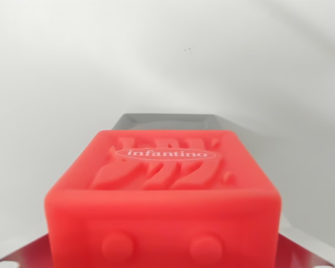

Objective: Destack cube

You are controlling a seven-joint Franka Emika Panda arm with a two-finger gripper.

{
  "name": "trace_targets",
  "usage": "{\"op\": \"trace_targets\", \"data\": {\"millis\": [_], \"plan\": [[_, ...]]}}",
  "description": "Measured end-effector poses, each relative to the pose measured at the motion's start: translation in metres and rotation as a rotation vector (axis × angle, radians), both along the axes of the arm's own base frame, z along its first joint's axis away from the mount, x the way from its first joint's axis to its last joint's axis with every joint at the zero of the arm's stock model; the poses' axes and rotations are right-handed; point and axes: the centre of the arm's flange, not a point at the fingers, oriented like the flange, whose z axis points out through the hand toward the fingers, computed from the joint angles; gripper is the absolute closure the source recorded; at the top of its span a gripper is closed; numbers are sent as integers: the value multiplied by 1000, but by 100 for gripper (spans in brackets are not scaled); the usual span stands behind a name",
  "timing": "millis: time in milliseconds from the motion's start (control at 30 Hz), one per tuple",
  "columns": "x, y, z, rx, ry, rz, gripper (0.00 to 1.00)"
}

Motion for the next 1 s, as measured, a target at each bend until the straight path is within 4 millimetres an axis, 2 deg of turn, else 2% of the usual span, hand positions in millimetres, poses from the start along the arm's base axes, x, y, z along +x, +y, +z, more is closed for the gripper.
{"op": "trace_targets", "data": {"millis": [700,1000], "plan": [[0,0,0,0,1,0,100],[1,0,9,0,-3,0,100]]}}
